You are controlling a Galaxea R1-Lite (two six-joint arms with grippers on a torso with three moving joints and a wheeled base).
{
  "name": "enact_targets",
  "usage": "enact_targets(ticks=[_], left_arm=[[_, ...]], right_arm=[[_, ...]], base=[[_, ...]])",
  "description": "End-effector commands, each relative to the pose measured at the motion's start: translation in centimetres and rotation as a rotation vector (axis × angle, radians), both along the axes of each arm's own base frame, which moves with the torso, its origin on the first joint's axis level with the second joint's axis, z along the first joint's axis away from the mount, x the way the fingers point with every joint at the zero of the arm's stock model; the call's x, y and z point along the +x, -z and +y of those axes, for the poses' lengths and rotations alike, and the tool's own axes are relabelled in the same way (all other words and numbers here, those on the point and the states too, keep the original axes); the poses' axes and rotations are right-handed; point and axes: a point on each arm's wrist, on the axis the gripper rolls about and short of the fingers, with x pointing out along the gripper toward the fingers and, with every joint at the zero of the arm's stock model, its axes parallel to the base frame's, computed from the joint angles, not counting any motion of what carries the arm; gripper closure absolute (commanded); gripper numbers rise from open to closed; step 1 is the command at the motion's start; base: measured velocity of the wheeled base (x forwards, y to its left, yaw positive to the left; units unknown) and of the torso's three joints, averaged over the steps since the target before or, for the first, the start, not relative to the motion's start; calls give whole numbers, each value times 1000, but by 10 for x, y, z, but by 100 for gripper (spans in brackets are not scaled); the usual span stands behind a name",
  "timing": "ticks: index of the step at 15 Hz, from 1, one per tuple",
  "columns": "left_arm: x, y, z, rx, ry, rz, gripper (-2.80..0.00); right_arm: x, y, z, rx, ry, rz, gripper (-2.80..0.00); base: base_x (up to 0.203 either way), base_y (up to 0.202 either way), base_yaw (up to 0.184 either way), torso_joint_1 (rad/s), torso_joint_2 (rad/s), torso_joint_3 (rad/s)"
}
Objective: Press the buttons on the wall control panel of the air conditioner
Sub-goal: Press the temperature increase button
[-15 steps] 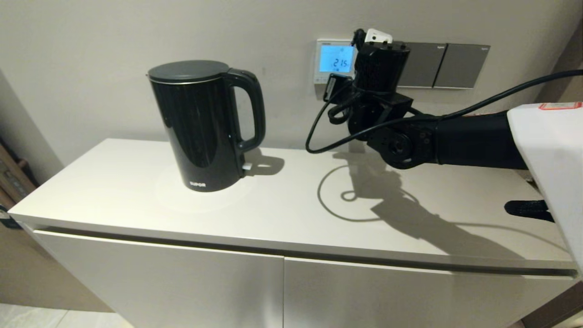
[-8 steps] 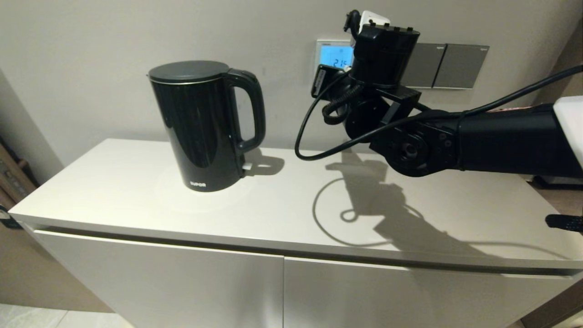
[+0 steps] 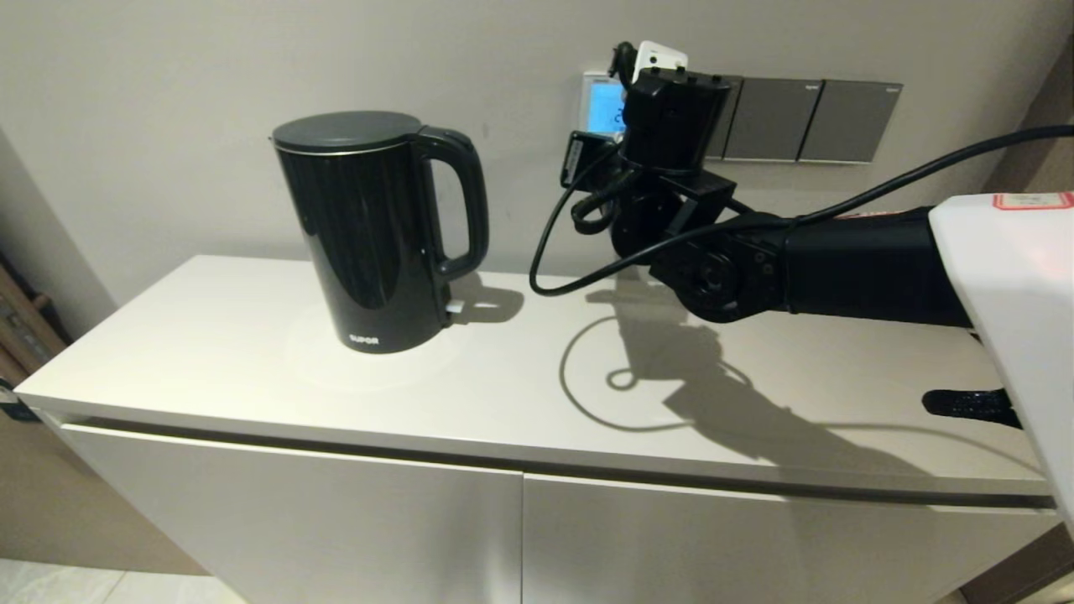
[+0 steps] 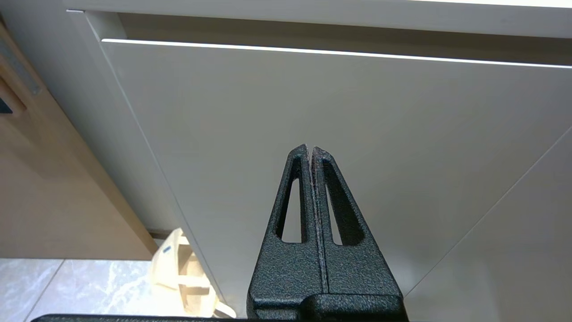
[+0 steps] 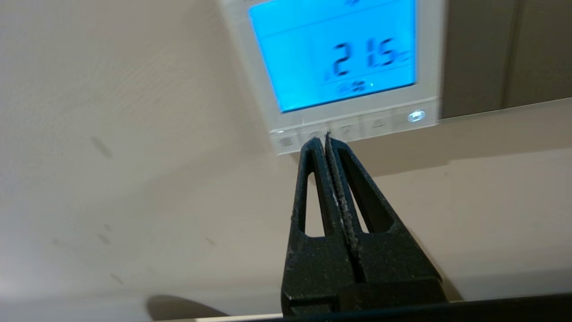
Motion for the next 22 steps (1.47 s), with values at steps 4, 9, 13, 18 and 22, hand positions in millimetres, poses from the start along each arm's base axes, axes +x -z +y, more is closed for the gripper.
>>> enact_targets(ticks=[4,9,13,18,22], left_arm=[[0,0,0,0,-1,1,0],[0,0,0,0,0,1,0],[0,0,0,0,0,0,0],[0,0,0,0,0,1,0],[0,0,0,0,0,1,0]], right_arm=[[18,20,12,-35,8,12,0],[16,16,10,-38,13,5,0],[18,14,11,-56,37,-67,0],[20,17,12,-81,47,-83,0],[25,21,10,-89,57,-73,0]], base=[[0,0,0,0,0,0],[0,0,0,0,0,0],[0,0,0,0,0,0],[0,0,0,0,0,0],[0,0,0,0,0,0]])
